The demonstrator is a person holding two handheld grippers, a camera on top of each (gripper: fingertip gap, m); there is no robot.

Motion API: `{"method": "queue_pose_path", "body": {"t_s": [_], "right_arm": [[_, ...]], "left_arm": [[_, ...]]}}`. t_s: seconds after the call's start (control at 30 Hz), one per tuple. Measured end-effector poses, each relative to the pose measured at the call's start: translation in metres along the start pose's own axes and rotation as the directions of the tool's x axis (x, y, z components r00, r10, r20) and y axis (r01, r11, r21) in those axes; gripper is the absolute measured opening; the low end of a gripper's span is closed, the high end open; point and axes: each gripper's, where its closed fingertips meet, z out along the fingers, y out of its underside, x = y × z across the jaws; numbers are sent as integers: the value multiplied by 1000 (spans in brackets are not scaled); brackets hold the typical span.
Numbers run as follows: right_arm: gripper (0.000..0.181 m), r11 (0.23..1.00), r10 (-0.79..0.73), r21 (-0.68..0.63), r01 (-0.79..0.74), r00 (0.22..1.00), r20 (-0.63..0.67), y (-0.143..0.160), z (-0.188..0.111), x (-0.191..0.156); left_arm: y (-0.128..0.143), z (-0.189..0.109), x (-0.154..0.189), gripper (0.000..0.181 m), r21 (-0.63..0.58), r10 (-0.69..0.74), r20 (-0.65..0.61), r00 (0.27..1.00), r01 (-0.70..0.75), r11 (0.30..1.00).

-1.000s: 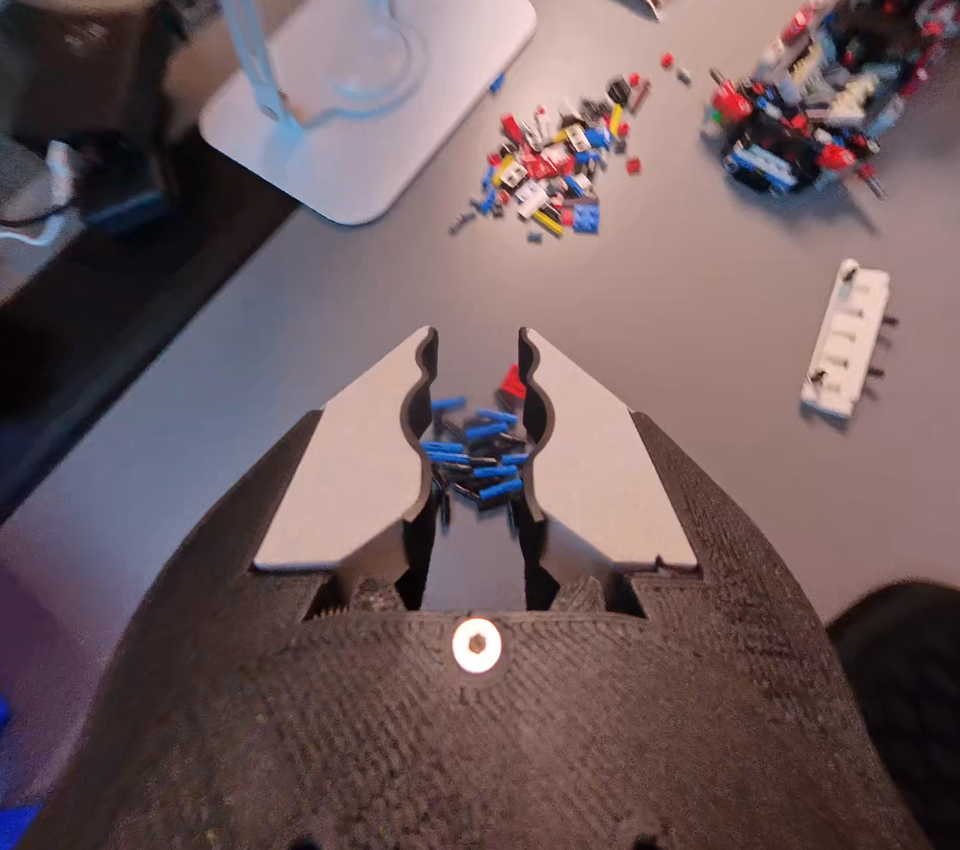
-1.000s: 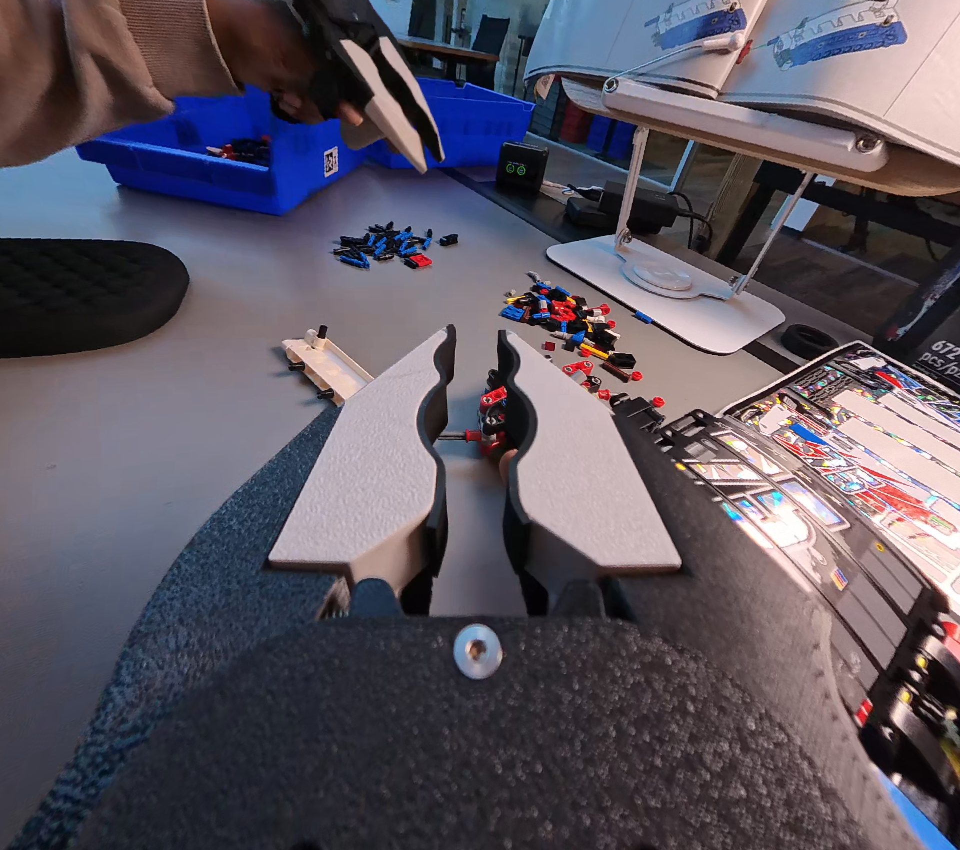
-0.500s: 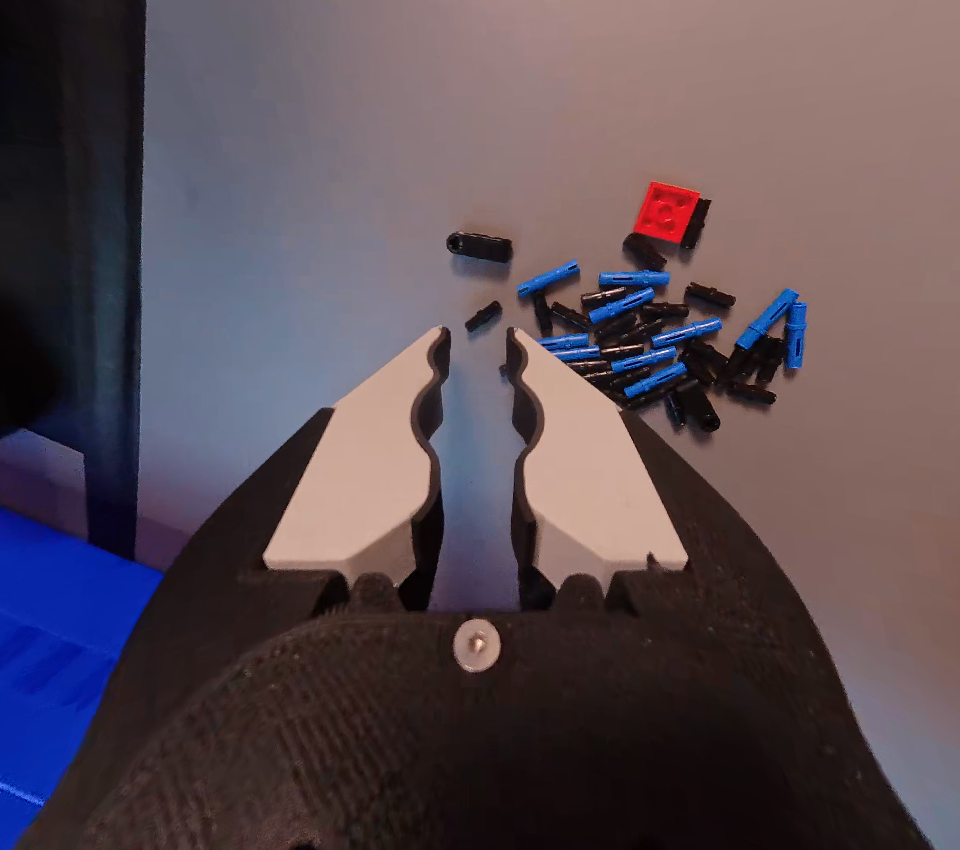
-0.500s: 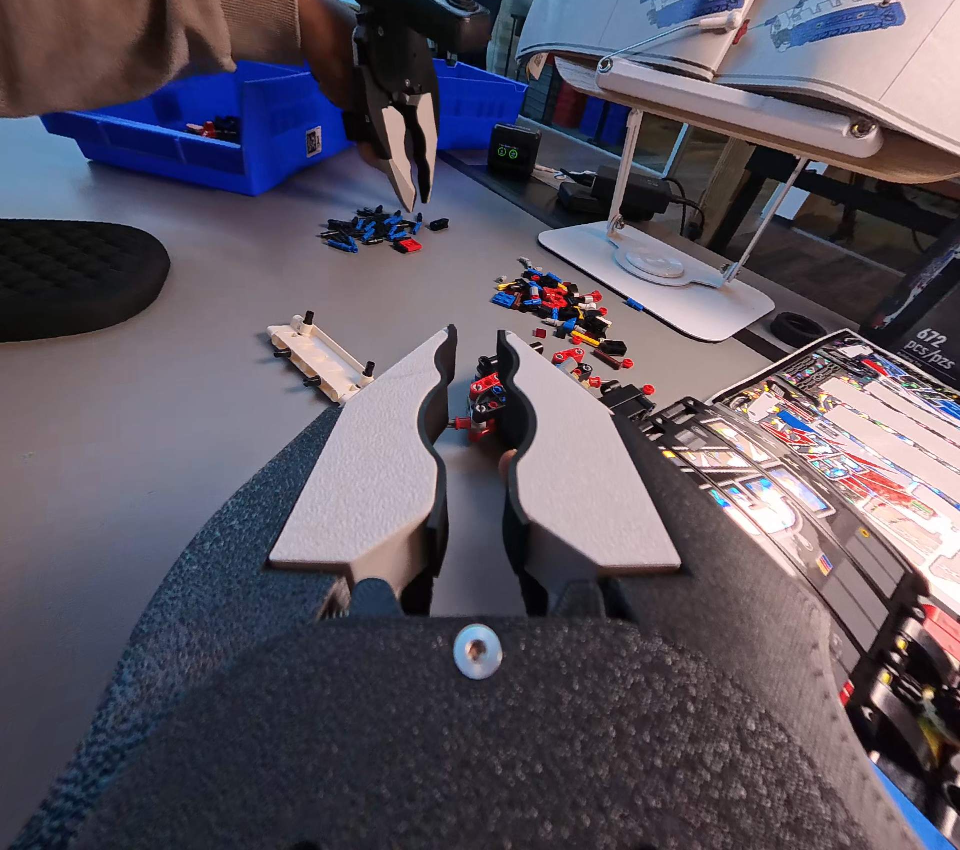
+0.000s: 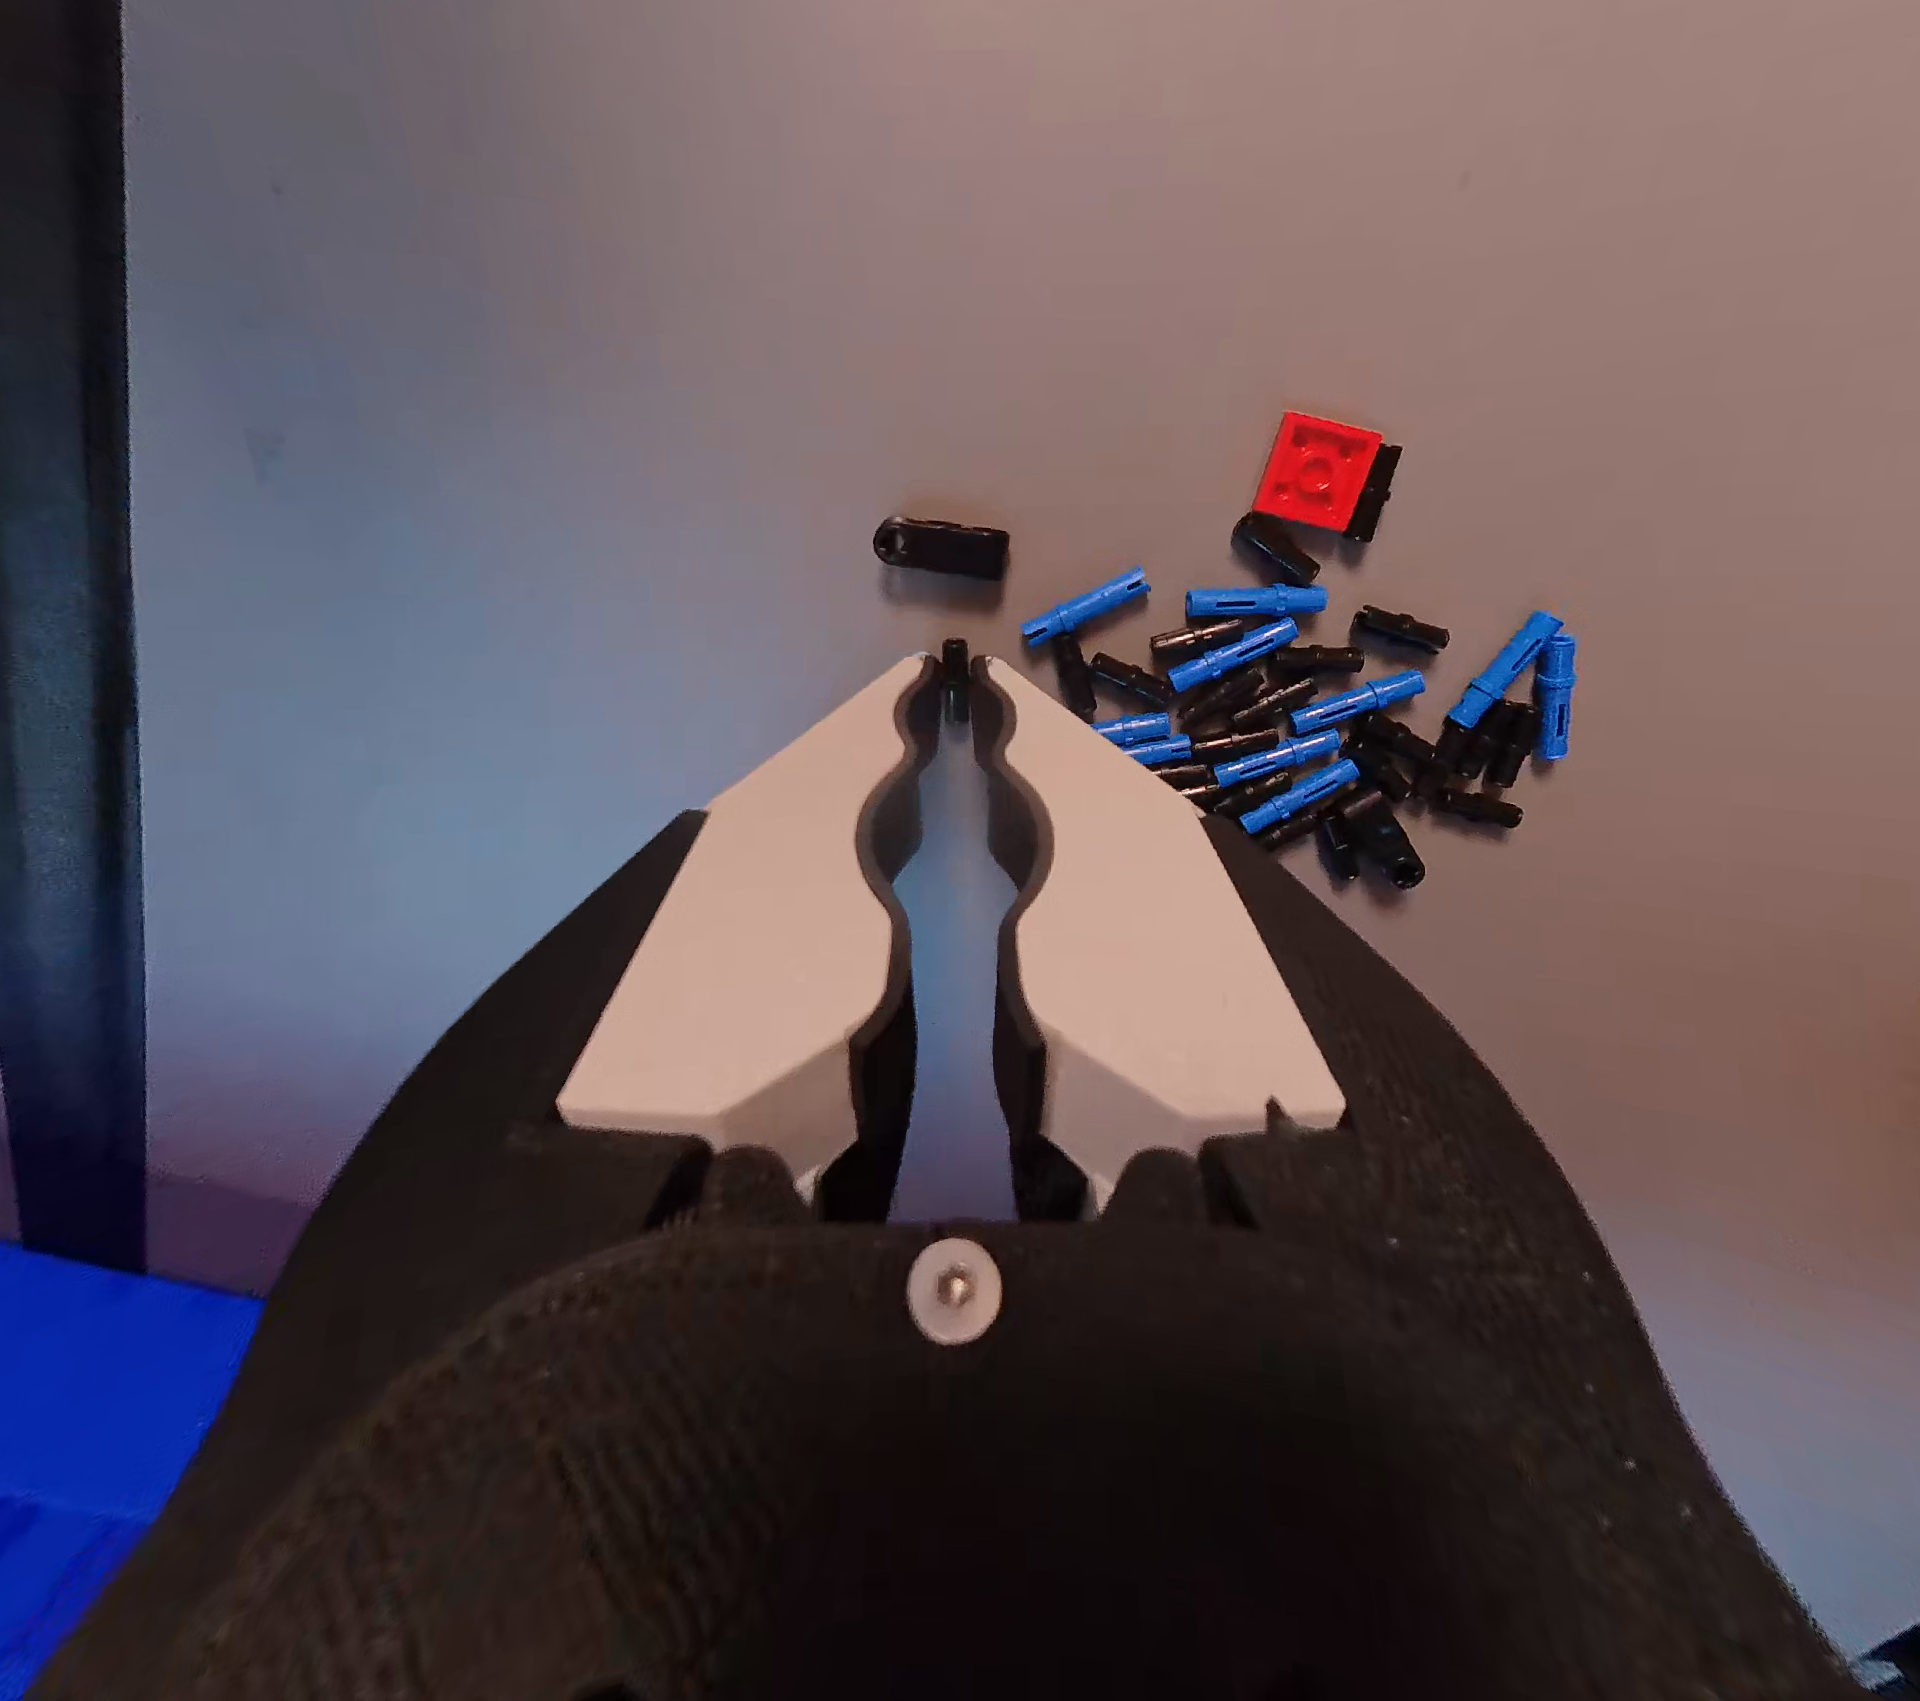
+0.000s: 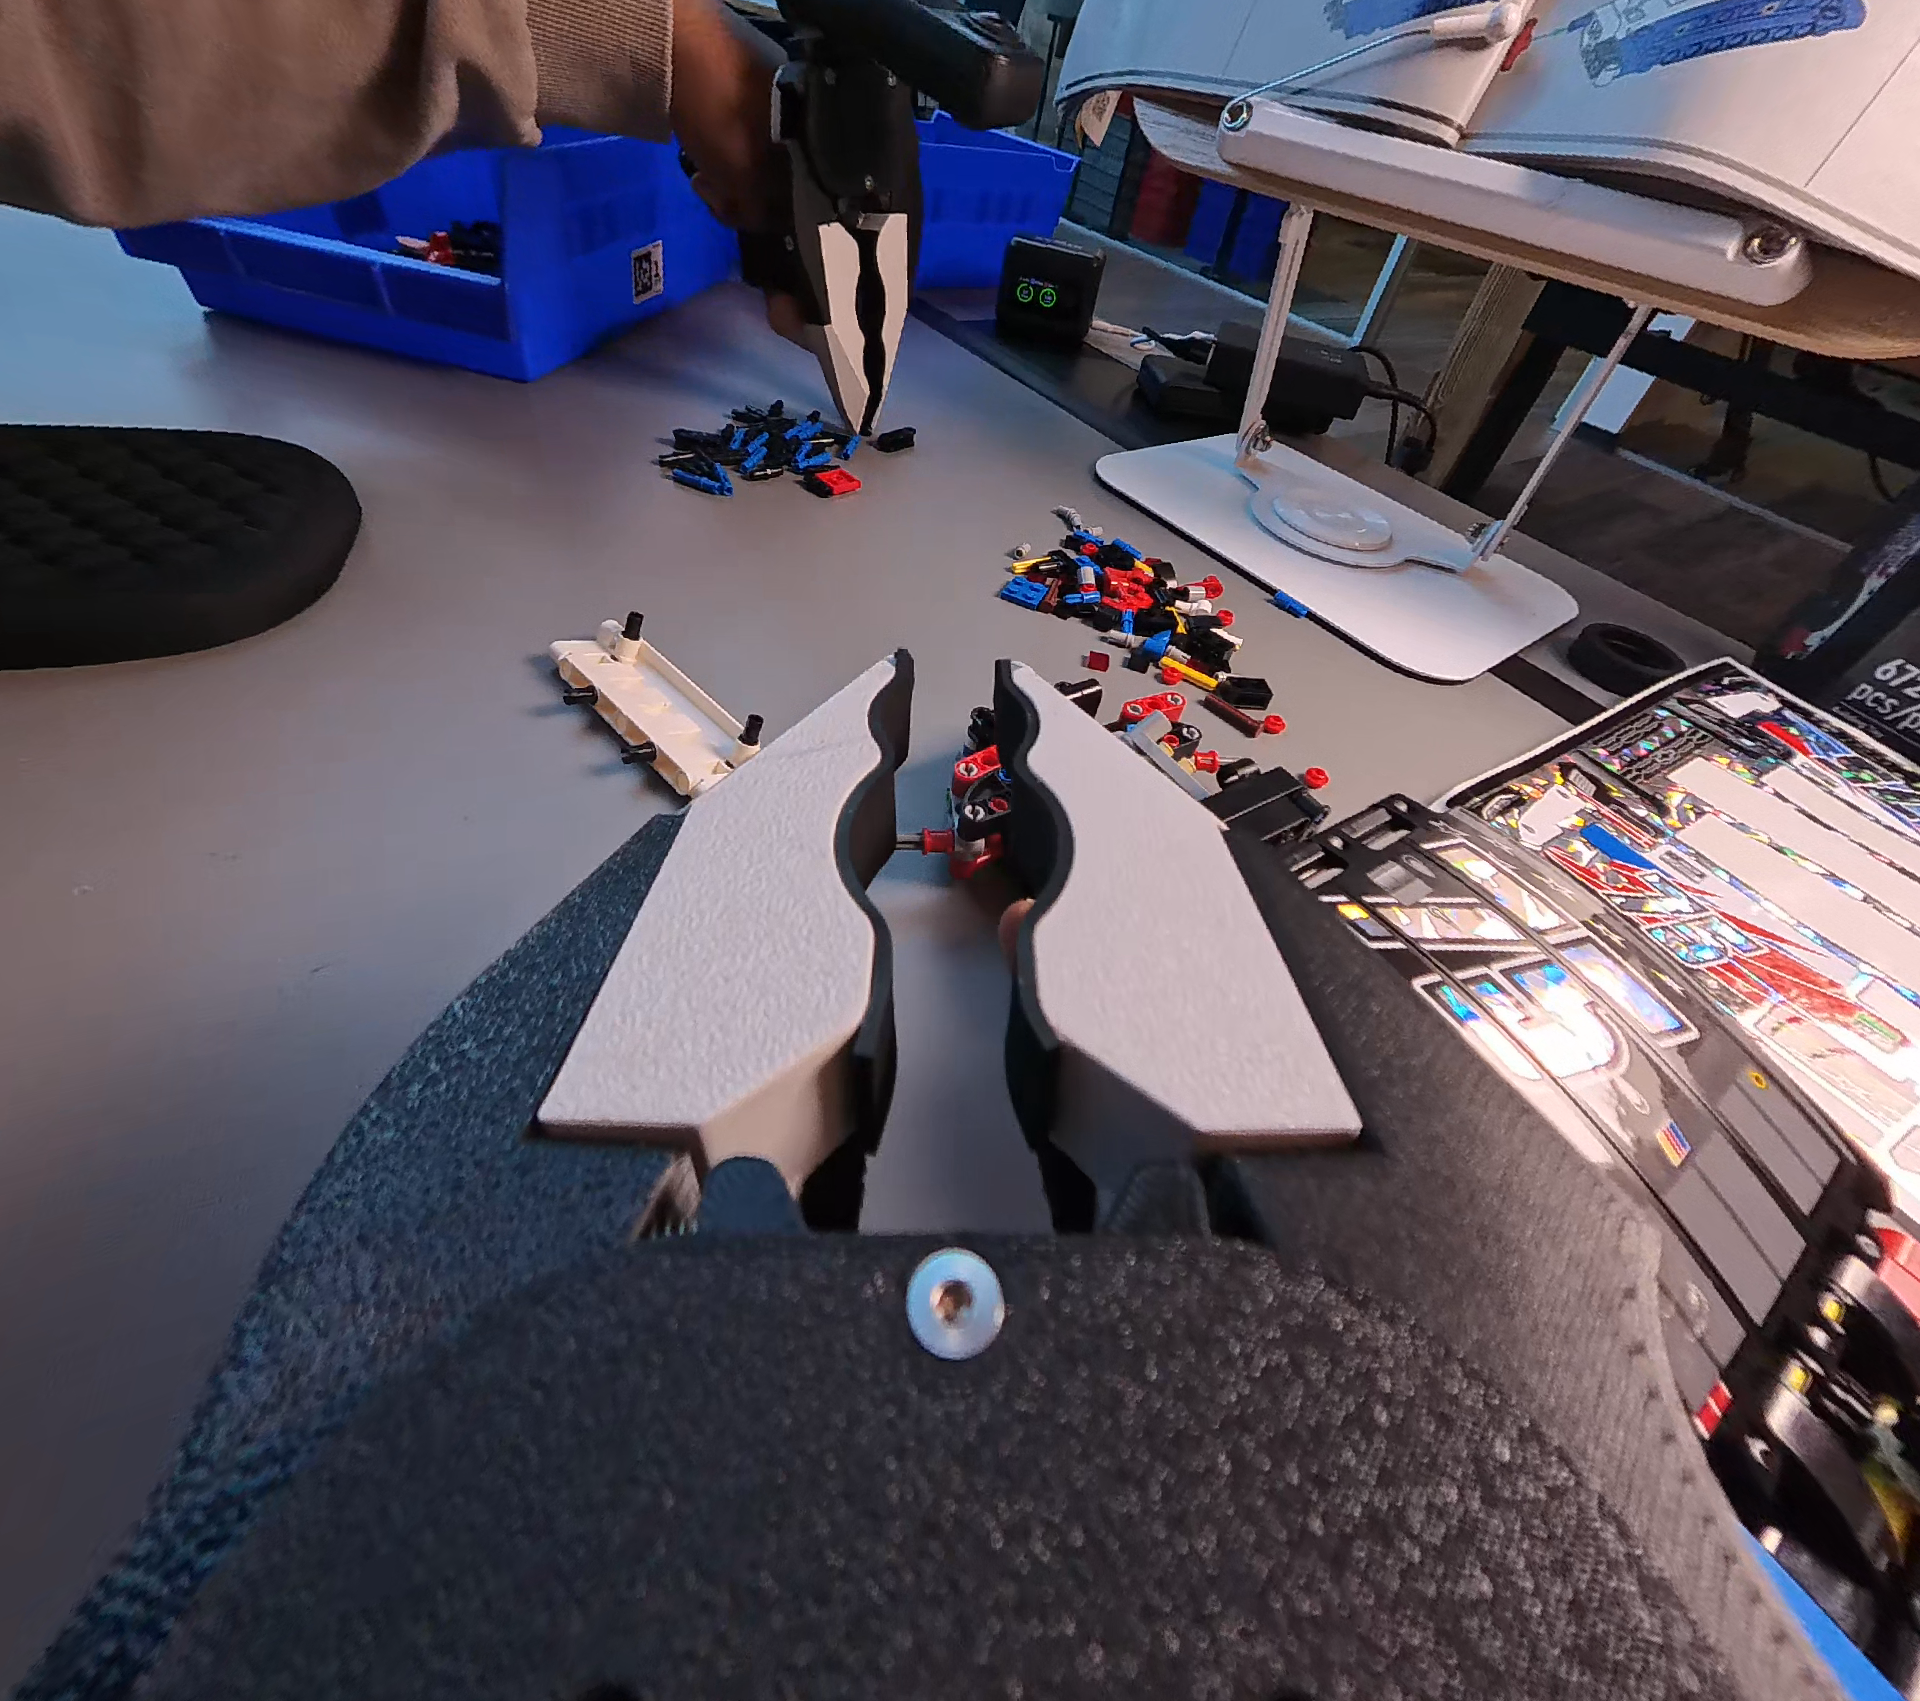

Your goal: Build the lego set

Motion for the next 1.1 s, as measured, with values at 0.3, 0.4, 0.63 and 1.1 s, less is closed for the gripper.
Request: {"method": "queue_pose_path", "body": {"t_s": [0.3, 0.4, 0.63, 1.1], "right_arm": [[13, 1000, -8, 7, 8, 1000, 0, -2, 0, -1], [13, 1000, -18, 7, 18, 1000, 6, -3, 1, -3], [13, 999, -45, 17, 46, 998, -31, -7, -5, 1], [13, 997, -69, 28, 70, 997, -35, -11, -7, -1]], "left_arm": [[-80, -69, 85, 3, 365, 77, -67, 995, -47, 930], [-116, -59, 171, 3, 436, 210, -136, 968, -131, 890], [-153, 1, 262, 3, 424, 346, -124, 930, -266, 866], [-168, -5, 273, 22, 516, 307, -96, 947, -217, 829]]}}
